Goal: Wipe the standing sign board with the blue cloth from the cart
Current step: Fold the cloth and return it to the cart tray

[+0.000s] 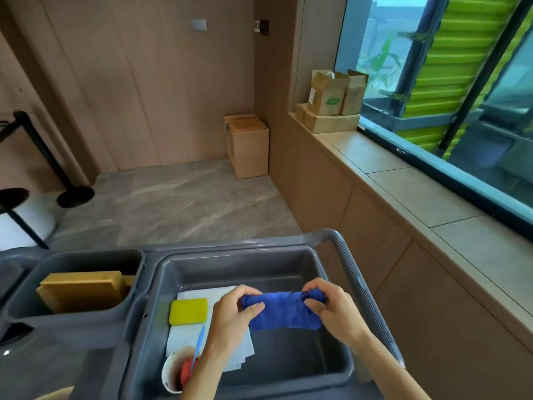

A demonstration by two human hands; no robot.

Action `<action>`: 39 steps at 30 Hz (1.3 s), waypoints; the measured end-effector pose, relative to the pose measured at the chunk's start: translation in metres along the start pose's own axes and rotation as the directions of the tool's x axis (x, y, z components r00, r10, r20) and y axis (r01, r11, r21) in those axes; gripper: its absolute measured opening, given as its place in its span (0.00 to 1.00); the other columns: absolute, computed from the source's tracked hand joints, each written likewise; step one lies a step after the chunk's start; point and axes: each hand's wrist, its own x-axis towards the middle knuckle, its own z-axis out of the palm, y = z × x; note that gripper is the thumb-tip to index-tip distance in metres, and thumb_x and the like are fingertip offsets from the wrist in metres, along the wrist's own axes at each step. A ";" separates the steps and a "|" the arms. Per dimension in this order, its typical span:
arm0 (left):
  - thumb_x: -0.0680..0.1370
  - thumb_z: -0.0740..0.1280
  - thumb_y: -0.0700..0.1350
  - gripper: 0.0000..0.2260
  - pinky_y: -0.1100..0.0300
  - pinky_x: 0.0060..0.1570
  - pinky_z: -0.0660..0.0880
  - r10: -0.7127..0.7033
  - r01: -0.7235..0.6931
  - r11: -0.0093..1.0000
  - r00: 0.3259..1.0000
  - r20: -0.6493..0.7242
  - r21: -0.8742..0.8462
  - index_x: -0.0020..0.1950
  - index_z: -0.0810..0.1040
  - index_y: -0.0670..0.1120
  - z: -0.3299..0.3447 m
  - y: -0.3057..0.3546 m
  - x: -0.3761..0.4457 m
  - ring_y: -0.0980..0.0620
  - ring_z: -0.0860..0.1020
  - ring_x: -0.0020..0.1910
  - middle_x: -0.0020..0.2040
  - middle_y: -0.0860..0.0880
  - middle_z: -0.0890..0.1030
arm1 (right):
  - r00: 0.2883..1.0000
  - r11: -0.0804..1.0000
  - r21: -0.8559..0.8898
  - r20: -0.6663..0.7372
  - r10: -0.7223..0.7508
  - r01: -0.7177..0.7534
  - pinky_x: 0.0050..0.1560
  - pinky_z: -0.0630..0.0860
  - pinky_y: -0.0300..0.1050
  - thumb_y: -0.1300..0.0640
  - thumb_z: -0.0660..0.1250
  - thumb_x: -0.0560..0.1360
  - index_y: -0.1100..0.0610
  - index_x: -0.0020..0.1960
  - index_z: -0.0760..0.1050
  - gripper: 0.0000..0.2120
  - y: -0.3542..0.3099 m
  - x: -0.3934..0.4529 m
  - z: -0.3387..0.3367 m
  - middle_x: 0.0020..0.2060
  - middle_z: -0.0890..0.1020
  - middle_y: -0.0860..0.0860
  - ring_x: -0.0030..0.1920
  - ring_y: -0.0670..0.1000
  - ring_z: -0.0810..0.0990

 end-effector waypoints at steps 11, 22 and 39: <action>0.73 0.74 0.35 0.14 0.68 0.42 0.76 -0.140 0.141 0.990 0.989 0.048 -0.009 0.48 0.84 0.56 0.015 -0.049 0.045 0.57 0.82 0.43 0.44 0.58 0.86 | 0.983 0.979 0.085 0.003 0.184 -0.183 0.49 0.82 0.58 0.63 0.71 0.74 0.45 0.47 0.81 0.13 0.049 0.046 0.042 0.41 0.86 0.52 0.44 0.61 0.84; 0.76 0.70 0.33 0.17 0.81 0.46 0.70 -0.339 0.339 0.941 0.941 0.017 -0.020 0.52 0.82 0.56 0.069 -0.125 0.081 0.62 0.79 0.51 0.53 0.58 0.83 | 0.977 0.978 -0.017 0.047 0.209 -0.208 0.46 0.74 0.26 0.66 0.74 0.72 0.50 0.52 0.83 0.14 0.125 0.100 0.084 0.47 0.85 0.41 0.46 0.35 0.81; 0.76 0.71 0.36 0.19 0.73 0.64 0.57 -0.453 0.407 0.839 0.890 0.048 0.362 0.67 0.74 0.46 0.103 -0.201 0.095 0.49 0.67 0.72 0.73 0.48 0.61 | 0.881 0.900 -0.178 0.198 0.429 -0.398 0.68 0.73 0.47 0.65 0.69 0.76 0.53 0.65 0.74 0.19 0.173 0.115 0.140 0.59 0.68 0.51 0.58 0.49 0.74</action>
